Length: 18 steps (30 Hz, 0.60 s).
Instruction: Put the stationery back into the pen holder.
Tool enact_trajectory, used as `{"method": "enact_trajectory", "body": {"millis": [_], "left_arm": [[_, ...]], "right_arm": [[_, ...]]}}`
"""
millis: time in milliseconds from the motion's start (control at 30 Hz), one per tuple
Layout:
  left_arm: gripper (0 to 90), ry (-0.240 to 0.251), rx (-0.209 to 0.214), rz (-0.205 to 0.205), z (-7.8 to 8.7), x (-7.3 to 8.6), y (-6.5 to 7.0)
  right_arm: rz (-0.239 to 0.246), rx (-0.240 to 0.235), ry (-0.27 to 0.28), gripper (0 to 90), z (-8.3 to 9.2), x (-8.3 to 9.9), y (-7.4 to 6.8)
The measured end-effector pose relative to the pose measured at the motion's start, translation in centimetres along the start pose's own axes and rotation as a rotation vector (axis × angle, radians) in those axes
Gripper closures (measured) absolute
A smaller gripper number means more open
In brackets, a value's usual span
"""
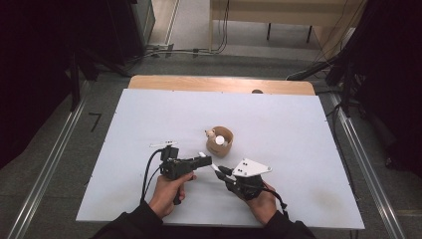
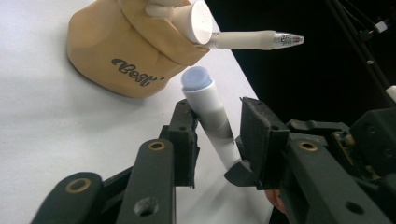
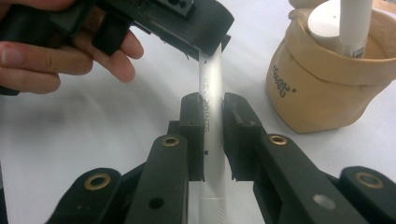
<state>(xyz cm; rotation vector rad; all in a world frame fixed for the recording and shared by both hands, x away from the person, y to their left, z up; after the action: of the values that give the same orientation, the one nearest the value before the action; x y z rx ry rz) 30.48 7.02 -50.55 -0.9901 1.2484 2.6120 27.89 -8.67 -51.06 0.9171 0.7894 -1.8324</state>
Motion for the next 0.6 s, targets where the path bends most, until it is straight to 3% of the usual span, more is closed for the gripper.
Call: {"method": "enact_trajectory", "body": {"millis": [600], "left_arm": [[78.4, 0.024, 0.055, 0.017, 0.31, -0.14, 0.34]], "right_arm": [[-0.002, -0.004, 0.001, 77.0, -0.09, -0.07, -0.21]]}}
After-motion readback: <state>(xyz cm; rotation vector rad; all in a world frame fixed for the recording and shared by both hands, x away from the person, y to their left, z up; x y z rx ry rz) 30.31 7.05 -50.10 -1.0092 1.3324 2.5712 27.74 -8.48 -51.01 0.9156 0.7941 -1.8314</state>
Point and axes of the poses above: each handheld gripper's, and its own axes: z roughly backward along the jaws, x roughly out of its underside, y roughly to its right, the point moved 6 cm from there along -z, roughly forward along the jaws, and after that the axes turned 14 degrees about -x, right-handed, at the moved point
